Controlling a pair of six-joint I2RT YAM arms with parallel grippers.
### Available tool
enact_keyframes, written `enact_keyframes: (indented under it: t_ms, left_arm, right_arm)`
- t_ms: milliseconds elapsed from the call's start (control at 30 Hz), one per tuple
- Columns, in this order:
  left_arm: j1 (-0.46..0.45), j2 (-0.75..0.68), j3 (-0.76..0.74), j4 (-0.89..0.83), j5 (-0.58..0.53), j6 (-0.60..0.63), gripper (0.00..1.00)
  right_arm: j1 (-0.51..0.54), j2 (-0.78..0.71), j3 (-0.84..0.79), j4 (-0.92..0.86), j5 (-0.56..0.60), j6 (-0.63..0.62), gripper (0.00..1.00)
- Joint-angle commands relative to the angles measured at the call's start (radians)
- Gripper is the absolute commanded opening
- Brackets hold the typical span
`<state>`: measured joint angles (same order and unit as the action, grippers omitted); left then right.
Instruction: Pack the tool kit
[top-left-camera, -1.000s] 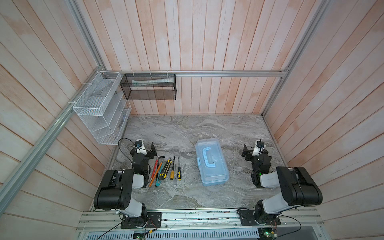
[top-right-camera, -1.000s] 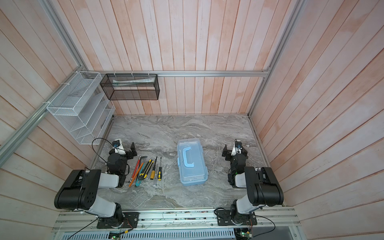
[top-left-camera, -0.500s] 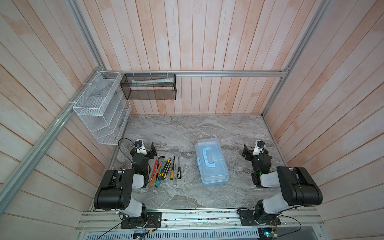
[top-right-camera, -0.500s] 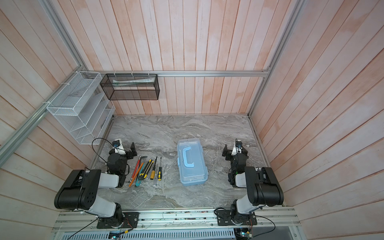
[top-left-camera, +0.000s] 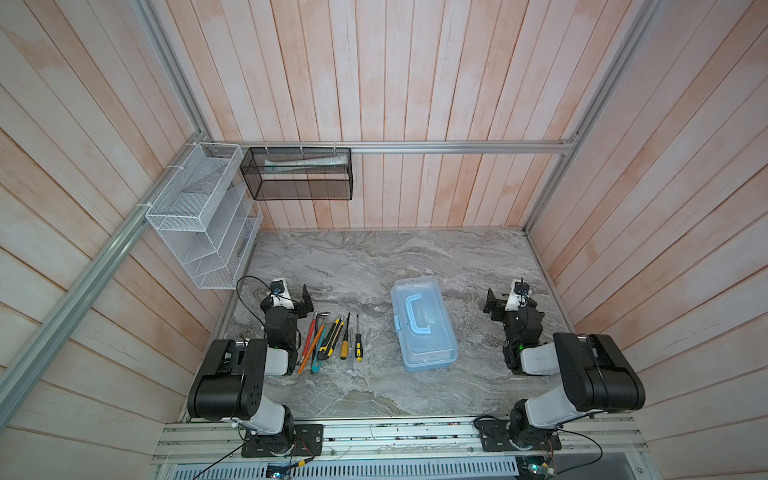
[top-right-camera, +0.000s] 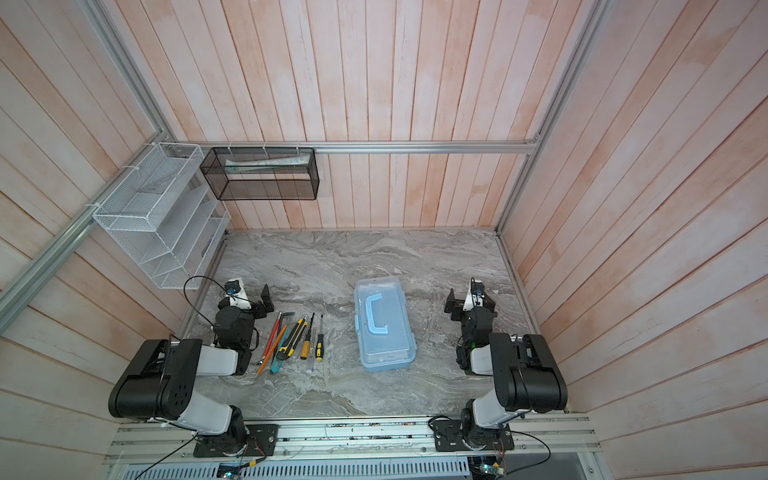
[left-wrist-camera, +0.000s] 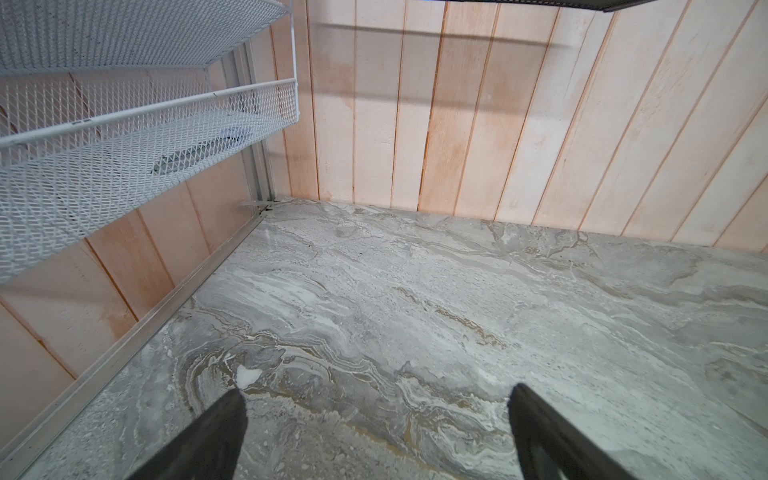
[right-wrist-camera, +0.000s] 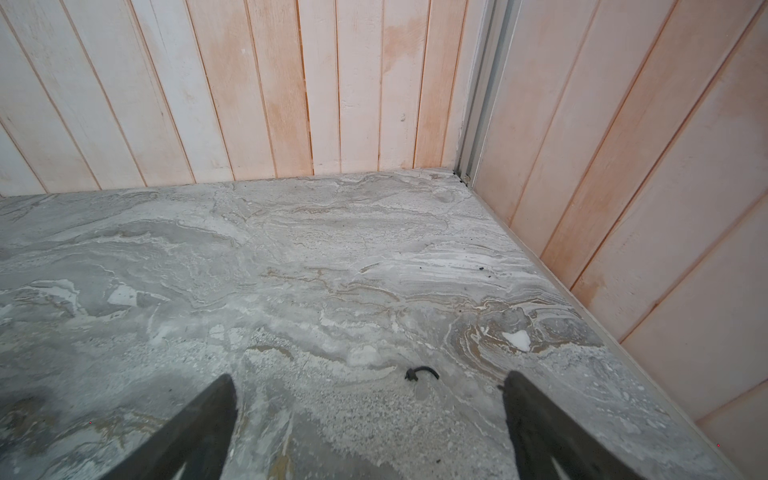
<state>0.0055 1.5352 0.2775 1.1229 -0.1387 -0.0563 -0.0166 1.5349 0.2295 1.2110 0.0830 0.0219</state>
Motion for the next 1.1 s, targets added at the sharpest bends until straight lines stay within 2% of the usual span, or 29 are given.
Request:
enact_keyframes:
  t_ms: [0, 33, 100, 133, 167, 200, 267, 300, 367, 467, 567, 700, 800, 933, 1067]
  left_arm:
    - [-0.003, 0.005, -0.007, 0.019, -0.012, -0.001, 1.00]
    - [-0.003, 0.006, -0.007, 0.018, -0.012, -0.001, 1.00]
    - [-0.003, 0.004, -0.007, 0.020, -0.012, -0.001, 1.00]
    - [-0.003, 0.005, -0.005, 0.026, -0.016, -0.001, 1.00]
    - [-0.004, -0.010, 0.008, -0.009, -0.051, -0.009, 1.00]
    - [-0.002, -0.042, 0.024, -0.084, -0.038, -0.015, 1.00]
    - [-0.010, -0.081, 0.051, -0.131, -0.057, -0.004, 1.00]
    - [-0.013, -0.127, 0.091, -0.253, -0.055, -0.013, 1.00]
    - [-0.013, -0.208, 0.194, -0.538, -0.035, -0.107, 1.00]
    - [-0.023, -0.302, 0.279, -0.772, 0.122, -0.227, 1.00]
    - [-0.062, -0.379, 0.297, -0.890, 0.266, -0.308, 1.00]
    - [-0.153, -0.451, 0.286, -1.040, 0.361, -0.368, 1.00]
    - [-0.236, -0.481, 0.244, -1.060, 0.463, -0.430, 1.00]
    - [-0.361, -0.481, 0.183, -1.042, 0.478, -0.534, 1.00]
    - [-0.450, -0.433, 0.140, -0.966, 0.469, -0.579, 0.98]
  right_arm:
    - [-0.006, -0.010, 0.018, -0.006, -0.011, 0.004, 0.98]
    - [-0.006, -0.011, 0.016, -0.003, -0.009, 0.004, 0.98]
    - [0.007, -0.042, 0.016, 0.013, 0.095, 0.025, 0.98]
    - [0.007, -0.079, 0.035, -0.060, 0.112, 0.026, 0.98]
    - [0.007, -0.124, 0.071, -0.175, 0.118, 0.032, 0.98]
    - [0.007, -0.156, 0.103, -0.258, 0.108, 0.030, 0.98]
    - [0.021, -0.209, 0.139, -0.357, 0.098, 0.030, 0.96]
    - [0.035, -0.242, 0.159, -0.406, 0.107, 0.045, 0.95]
    - [0.073, -0.305, 0.216, -0.551, 0.091, 0.071, 0.92]
    - [0.175, -0.370, 0.350, -0.840, 0.112, 0.100, 0.87]
    - [0.284, -0.404, 0.477, -1.103, 0.145, 0.137, 0.83]
    - [0.409, -0.429, 0.589, -1.346, 0.044, 0.214, 0.76]
    - [0.479, -0.411, 0.669, -1.496, -0.071, 0.289, 0.72]
    - [0.539, -0.339, 0.754, -1.636, -0.228, 0.384, 0.66]
    - [0.617, -0.274, 0.796, -1.670, -0.288, 0.410, 0.63]
